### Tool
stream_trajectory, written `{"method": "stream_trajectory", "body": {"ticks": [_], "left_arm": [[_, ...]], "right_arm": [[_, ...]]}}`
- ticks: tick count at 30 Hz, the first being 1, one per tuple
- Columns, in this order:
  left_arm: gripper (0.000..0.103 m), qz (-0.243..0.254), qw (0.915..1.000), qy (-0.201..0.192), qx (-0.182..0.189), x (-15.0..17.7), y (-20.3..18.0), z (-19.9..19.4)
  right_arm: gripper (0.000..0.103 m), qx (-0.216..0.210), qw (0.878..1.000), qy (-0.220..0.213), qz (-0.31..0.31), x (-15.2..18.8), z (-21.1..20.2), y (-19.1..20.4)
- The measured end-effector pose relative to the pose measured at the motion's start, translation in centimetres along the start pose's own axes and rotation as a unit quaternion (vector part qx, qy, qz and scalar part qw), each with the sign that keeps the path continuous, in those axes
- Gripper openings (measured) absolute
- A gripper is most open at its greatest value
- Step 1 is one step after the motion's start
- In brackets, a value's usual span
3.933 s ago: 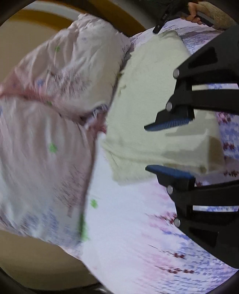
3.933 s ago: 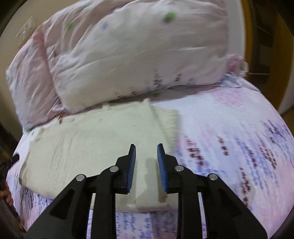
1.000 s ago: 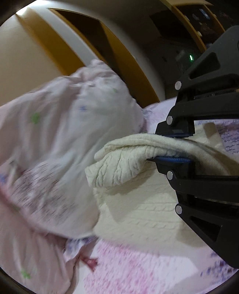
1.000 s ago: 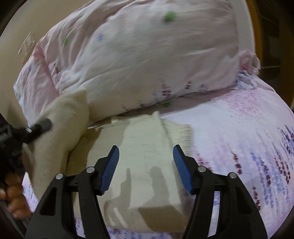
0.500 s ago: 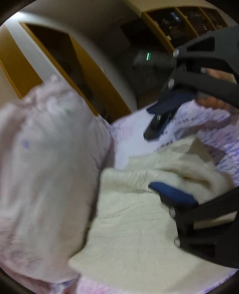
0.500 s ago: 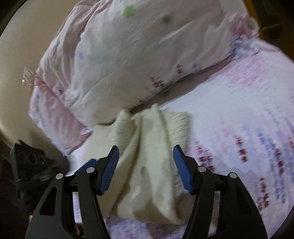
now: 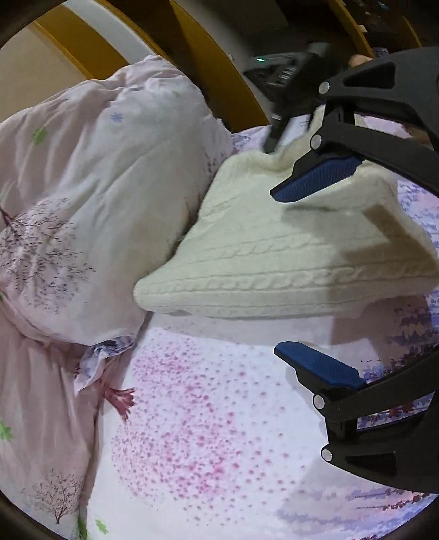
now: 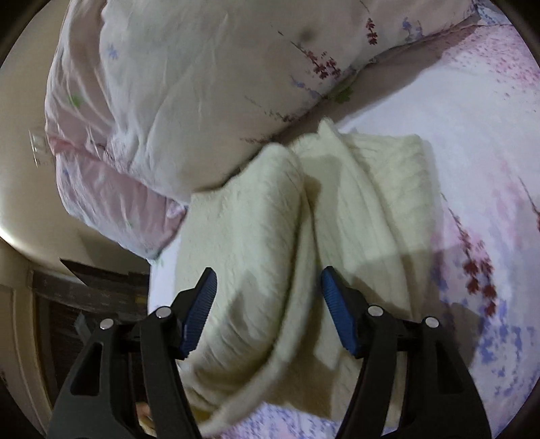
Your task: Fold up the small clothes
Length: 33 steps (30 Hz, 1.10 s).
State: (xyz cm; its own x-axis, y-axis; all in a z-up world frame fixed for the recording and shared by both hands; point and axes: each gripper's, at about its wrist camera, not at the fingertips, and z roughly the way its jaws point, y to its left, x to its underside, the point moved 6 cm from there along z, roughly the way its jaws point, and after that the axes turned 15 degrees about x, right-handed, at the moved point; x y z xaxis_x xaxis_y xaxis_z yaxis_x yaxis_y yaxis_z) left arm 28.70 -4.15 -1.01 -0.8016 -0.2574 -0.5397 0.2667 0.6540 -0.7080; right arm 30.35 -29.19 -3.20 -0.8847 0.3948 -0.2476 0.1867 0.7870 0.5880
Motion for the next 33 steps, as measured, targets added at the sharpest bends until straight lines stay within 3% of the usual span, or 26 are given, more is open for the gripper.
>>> {"method": "stream_trajectory", "body": {"ticks": [3, 5, 8, 10, 14, 18, 23, 27, 30, 33], "left_arm": [[0.085, 0.008, 0.9999, 0.008, 0.005, 0.6, 0.0, 0.0], [0.085, 0.008, 0.9999, 0.012, 0.009, 0.8, 0.0, 0.1], [0.085, 0.008, 0.9998, 0.014, 0.013, 1.0, -0.2, 0.2], [0.085, 0.011, 0.9998, 0.011, 0.013, 0.9, -0.2, 0.0], [0.085, 0.015, 0.9993, 0.014, 0.030, 1.3, -0.3, -0.4], [0.085, 0.030, 0.9988, 0.022, 0.030, 1.7, -0.6, -0.2], [0.085, 0.041, 0.9981, 0.033, 0.031, 1.8, -1.5, 0.9], [0.085, 0.042, 0.9976, 0.047, 0.029, 2.1, -1.6, 1.7], [0.085, 0.039, 0.9974, 0.052, 0.031, 2.5, -1.6, 1.5], [0.084, 0.021, 0.9967, 0.061, 0.050, 3.0, -1.5, 0.9]], "right_arm": [[0.045, 0.008, 1.000, -0.001, 0.011, -1.2, 0.9, 0.1], [0.019, 0.028, 1.000, 0.006, 0.009, -1.6, 1.9, -0.3], [0.013, 0.053, 0.997, -0.035, -0.030, -1.6, 1.2, 0.5], [0.013, 0.054, 0.993, -0.087, -0.060, -1.8, -0.8, 1.7], [0.013, 0.079, 0.981, -0.151, -0.093, -2.4, -4.0, 2.8], [0.012, 0.128, 0.978, -0.146, -0.080, -2.8, -3.5, 0.8], [0.012, 0.124, 0.974, -0.175, -0.070, -3.5, -4.1, 0.0], [0.014, 0.182, 0.976, -0.110, -0.037, -3.7, -0.7, -3.1], [0.027, 0.147, 0.984, -0.096, 0.012, -3.6, -0.7, -4.6], [0.052, 0.129, 0.986, -0.102, 0.025, -3.0, -2.9, -4.8]]}}
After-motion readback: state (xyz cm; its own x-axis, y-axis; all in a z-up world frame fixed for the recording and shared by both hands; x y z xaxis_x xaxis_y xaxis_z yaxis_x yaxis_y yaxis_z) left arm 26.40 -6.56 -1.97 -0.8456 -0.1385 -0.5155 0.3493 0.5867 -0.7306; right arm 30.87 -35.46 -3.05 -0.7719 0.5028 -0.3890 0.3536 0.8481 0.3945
